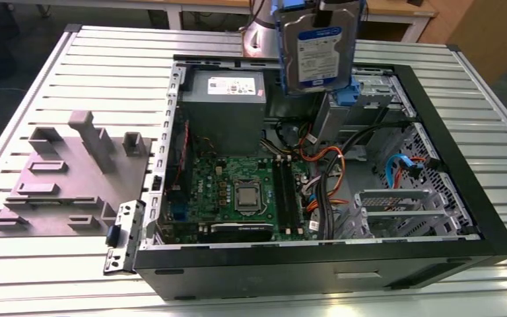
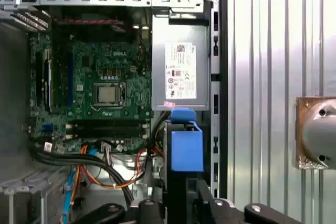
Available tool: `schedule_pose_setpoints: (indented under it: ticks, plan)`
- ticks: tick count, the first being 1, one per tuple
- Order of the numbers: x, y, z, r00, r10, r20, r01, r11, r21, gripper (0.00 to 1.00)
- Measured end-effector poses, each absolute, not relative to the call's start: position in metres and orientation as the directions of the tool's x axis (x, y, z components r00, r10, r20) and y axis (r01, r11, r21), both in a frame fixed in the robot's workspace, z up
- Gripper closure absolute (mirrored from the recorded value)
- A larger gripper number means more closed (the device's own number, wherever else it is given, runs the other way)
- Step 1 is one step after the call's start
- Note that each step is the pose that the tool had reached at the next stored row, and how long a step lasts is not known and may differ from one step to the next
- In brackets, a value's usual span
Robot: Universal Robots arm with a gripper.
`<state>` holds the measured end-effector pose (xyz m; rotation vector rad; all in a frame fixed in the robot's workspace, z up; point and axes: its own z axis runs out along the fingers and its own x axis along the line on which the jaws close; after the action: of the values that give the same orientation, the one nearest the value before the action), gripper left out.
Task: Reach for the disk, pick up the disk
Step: 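Pick up the disk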
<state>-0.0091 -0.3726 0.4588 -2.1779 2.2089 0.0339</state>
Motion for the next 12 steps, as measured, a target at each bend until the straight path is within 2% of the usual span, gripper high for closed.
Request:
schedule_pose_setpoints:
  ticks: [12]
  plan:
    - [-0.0191,-0.3704,0.4601,-0.017,-0.999,-0.043,-1.000,0.017,-0.012,0.65]
